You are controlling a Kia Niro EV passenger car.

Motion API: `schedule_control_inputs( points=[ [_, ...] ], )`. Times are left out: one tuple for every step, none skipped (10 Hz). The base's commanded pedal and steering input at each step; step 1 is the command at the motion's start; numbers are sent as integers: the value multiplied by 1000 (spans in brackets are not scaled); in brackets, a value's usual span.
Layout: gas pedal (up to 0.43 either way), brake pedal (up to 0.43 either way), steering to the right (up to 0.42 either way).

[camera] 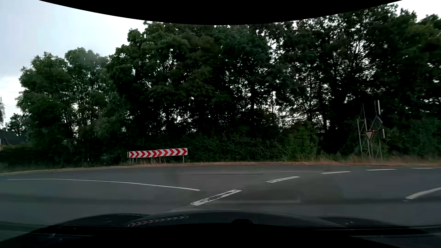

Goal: Follow the waypoints while adhering to traffic rules and regulations

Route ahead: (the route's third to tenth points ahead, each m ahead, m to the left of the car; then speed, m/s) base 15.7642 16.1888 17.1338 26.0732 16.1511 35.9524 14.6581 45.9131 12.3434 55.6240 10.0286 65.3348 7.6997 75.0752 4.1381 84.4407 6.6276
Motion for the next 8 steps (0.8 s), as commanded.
schedule_control_inputs(
  points=[
    [150,0,-261],
    [150,0,-283],
    [150,0,-300],
    [150,0,-314],
    [157,0,-321],
    [157,0,-334],
    [169,0,-346],
    [177,0,-348]
  ],
)
